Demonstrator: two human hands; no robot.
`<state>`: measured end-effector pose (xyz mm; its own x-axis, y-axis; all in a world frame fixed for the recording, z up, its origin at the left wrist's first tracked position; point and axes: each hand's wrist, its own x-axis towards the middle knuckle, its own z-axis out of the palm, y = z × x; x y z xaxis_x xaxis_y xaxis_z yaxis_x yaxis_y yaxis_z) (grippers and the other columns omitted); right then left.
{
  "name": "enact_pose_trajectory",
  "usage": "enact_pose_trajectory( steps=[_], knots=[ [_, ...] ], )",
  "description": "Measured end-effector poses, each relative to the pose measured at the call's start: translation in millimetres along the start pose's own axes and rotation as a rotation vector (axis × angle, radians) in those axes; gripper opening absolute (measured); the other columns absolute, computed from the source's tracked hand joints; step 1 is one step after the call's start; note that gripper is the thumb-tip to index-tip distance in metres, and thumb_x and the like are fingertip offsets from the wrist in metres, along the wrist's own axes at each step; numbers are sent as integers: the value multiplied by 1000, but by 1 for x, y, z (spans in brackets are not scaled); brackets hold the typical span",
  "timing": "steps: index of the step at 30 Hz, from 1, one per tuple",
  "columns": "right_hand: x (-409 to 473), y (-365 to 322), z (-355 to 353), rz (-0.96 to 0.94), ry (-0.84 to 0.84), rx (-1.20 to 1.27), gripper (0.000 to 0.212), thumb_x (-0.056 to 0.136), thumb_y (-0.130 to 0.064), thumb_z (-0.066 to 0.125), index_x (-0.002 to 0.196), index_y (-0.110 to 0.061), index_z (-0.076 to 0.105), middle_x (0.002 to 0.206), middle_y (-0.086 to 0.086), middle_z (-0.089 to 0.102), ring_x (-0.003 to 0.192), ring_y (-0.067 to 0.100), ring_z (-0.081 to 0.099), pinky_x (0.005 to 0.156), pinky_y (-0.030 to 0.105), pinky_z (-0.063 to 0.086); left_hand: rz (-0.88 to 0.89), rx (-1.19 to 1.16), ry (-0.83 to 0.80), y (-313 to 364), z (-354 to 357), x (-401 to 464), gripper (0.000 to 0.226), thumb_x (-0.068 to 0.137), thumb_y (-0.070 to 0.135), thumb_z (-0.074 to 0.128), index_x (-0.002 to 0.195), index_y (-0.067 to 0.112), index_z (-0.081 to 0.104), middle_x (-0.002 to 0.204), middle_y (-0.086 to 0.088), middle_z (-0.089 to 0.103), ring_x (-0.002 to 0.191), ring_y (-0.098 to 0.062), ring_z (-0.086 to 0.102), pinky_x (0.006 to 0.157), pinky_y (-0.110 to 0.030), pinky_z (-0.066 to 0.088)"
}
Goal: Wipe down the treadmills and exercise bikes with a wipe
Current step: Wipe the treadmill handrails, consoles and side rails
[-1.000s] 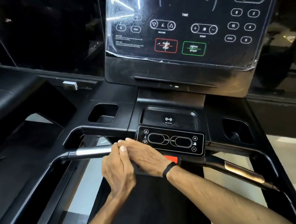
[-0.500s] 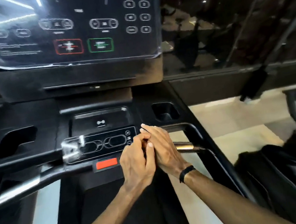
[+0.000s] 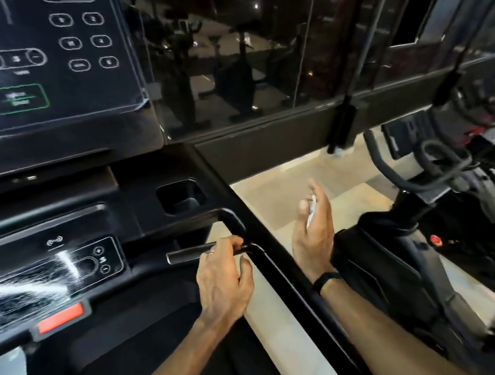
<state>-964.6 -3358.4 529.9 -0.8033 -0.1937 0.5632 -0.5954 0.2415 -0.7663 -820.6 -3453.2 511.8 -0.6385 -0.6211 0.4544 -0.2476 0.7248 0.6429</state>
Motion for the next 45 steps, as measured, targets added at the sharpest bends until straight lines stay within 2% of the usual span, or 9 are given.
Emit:
enact_pose_trajectory(
  steps=[2,4,6,15,19,25,35,41,45],
  knots=[
    [-14,23,-9,57,-288,-241,66,103,-45,40,158,-15,17,157,10,36,138,22,42,110,31,34,-47,-27,1,11,9,-5,31,89,17,61,120,15,55,98,5,64,80,-8,50,84,-34,44],
    [-43,44,-13,168,-812,-427,86,98,-57,47,159,-14,4,165,14,18,149,26,25,115,31,24,-88,-59,40,17,17,-12,36,89,15,61,124,12,53,105,0,64,84,-9,51,85,-37,45],
    [-63,57,-13,137,-1024,-566,102,92,-66,52,160,-18,-6,167,14,1,154,28,6,123,37,12,-84,-71,59,20,23,-20,40,88,17,59,126,10,51,114,-3,62,92,1,42,87,-37,44],
    [-67,46,7,242,-885,-736,93,97,-31,51,155,-3,-16,164,18,11,152,34,9,124,53,8,-86,-95,-80,20,50,-4,40,89,16,64,126,11,50,117,-2,59,94,-7,46,91,-42,48],
    [-58,46,27,354,-792,-739,96,94,-41,55,157,-6,-9,157,15,27,145,34,27,120,53,22,-47,-120,-104,8,58,22,45,90,13,64,131,11,46,127,-6,55,110,-21,55,93,-42,48],
    [-20,59,41,568,-933,-591,115,76,-54,77,158,-18,4,155,12,33,139,35,37,108,45,40,-15,-154,-151,-5,58,74,46,89,8,65,131,9,47,125,-9,56,107,-21,54,86,-29,40],
    [-86,15,61,339,-763,-1116,107,93,-54,56,155,2,-9,163,27,-4,151,44,-1,123,56,6,245,-88,-421,-23,107,116,33,80,4,68,111,9,58,117,-9,60,98,-34,61,91,-45,46],
    [-35,43,64,616,-757,-826,98,71,-59,78,145,-11,35,141,12,47,130,35,45,110,51,36,449,166,-537,-45,130,102,22,90,23,61,107,8,58,109,-13,62,97,-34,61,91,-48,47],
    [-8,54,50,747,-915,-593,89,67,-55,83,137,-17,44,132,6,55,120,29,53,96,40,47,465,219,-512,-42,131,103,22,93,29,56,104,9,59,101,-11,64,92,-31,61,94,-49,44]
  ],
)
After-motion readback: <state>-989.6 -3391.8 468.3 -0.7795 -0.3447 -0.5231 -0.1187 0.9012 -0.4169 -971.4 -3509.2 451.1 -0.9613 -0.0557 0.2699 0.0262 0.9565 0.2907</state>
